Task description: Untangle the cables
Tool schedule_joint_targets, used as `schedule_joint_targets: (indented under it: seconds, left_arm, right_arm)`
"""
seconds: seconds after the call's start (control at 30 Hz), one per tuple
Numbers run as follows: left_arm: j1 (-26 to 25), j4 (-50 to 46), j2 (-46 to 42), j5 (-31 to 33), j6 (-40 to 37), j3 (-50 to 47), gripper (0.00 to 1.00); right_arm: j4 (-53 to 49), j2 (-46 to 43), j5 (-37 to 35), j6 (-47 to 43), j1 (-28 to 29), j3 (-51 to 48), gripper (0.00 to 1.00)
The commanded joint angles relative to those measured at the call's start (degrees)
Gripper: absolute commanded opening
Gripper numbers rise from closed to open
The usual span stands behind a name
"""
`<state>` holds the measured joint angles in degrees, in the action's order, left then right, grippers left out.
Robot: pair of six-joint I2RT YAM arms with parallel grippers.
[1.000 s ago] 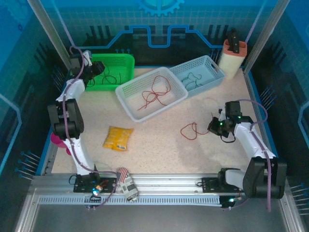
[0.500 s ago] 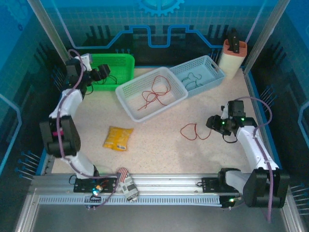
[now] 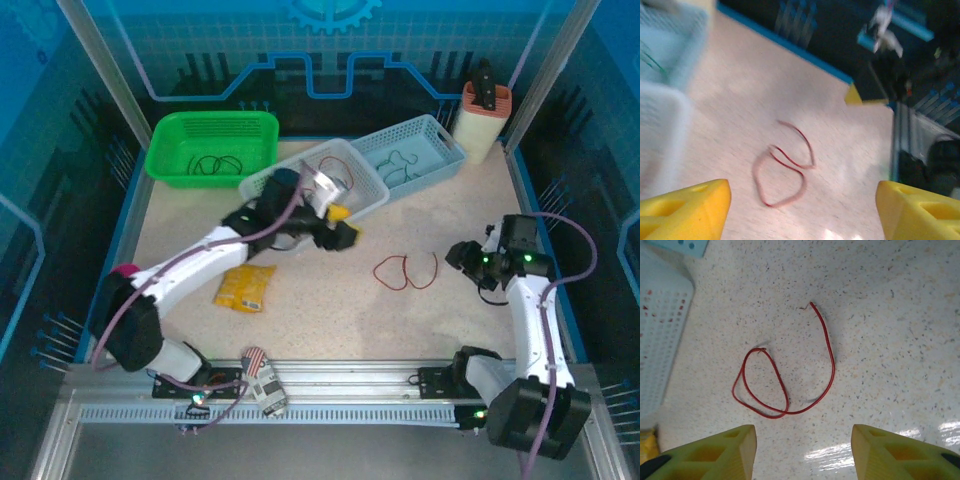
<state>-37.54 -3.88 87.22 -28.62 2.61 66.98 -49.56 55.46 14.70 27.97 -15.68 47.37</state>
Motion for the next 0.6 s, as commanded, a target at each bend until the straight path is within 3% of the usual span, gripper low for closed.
schedule_joint_targets:
  seconds: [0.0, 0.17, 0.37, 0.57]
  left_arm:
    - [-7.3, -7.2, 7.5, 8.2, 13.1, 4.5, 0.73]
    - [-14.8, -21.2, 19.6, 15.6, 26.9, 19.4, 0.68]
    - [-15.4, -22.1, 28.4, 13.4, 47.7, 27.6, 0.59]
    - [-15.3, -23.2, 33.6, 16.6, 52.3, 31.3, 0.53]
  right_arm:
    - [-4.1, -2.1, 5.4, 2.0, -4.3, 0.2, 0.53]
    - [-3.3, -2.2, 8.6, 2.1, -8.7, -0.2, 0.53]
    - [-1.0, -1.0, 11.3, 1.9, -9.3, -1.5, 0.51]
    - [0.0, -1.9, 11.8, 1.8, -9.3, -2.2, 0.51]
